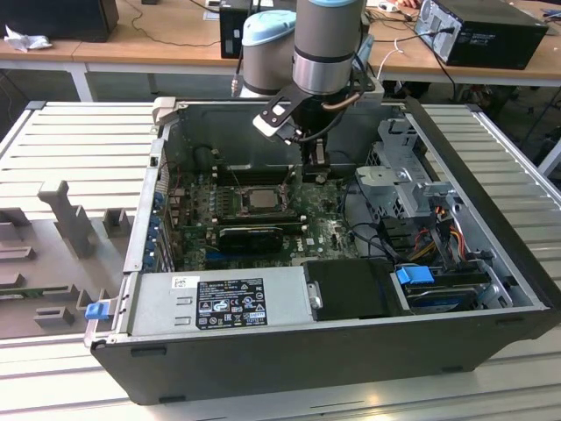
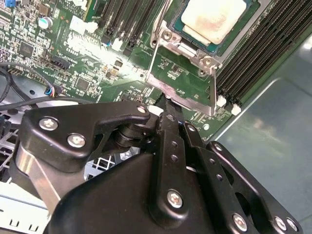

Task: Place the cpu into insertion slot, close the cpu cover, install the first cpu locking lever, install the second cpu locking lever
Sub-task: 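Close the cpu cover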

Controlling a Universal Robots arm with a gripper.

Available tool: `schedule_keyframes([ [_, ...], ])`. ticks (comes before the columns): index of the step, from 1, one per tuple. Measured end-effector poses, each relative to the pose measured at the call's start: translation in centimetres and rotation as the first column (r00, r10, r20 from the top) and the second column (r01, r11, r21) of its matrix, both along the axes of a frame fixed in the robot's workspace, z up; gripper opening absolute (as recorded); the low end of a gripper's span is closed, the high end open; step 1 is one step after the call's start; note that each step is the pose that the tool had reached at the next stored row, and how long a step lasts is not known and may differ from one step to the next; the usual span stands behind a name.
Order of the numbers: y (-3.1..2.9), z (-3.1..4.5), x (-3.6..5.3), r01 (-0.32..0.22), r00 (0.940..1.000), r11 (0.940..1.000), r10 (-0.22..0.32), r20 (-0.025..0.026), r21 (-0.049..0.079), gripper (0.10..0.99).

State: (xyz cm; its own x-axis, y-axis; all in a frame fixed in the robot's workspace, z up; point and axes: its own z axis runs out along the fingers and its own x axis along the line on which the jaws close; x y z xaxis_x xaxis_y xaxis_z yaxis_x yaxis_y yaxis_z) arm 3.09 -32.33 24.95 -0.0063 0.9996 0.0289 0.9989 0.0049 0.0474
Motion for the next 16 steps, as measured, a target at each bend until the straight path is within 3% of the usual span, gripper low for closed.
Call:
schedule_keyframes([
  [16, 0.00, 0.00, -1.02, 0.000, 1.0000, 1.0000, 0.000, 0.0000, 0.000, 0.106],
])
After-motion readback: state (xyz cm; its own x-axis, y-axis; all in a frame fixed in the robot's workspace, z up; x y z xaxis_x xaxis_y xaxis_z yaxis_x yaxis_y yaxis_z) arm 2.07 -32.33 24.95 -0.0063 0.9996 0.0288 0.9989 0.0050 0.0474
